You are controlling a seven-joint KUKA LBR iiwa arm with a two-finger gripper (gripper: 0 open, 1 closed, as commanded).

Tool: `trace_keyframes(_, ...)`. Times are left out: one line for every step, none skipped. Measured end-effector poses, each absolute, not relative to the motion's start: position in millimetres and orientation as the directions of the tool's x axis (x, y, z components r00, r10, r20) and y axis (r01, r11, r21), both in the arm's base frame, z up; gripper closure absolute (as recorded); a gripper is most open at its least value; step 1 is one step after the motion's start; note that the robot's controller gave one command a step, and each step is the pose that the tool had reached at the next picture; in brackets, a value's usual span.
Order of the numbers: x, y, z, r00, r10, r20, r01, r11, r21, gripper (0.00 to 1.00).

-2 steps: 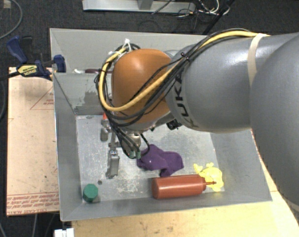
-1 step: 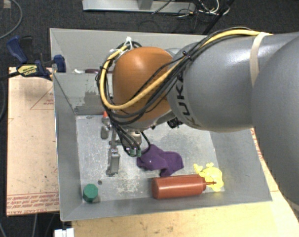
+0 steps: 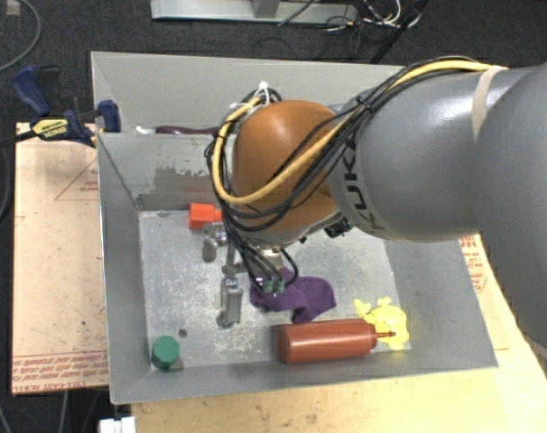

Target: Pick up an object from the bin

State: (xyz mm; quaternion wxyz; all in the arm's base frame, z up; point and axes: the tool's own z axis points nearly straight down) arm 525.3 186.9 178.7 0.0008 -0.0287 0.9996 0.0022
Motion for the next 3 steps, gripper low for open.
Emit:
trace_keyframes(537.1, 154.7, 132.4, -0.981, -0.192, -0.006, -0.192, 0.981, 0.000, 0.00)
trace_keyframes(530.7, 117.9, 127.0, -0.945, -0.327, 0.011, -0.327, 0.945, 0.005, 0.00)
trace_keyframes(544.3, 94.7, 136.9, -0.981, -0.196, -0.007, -0.196, 0.981, 0.001, 0.00)
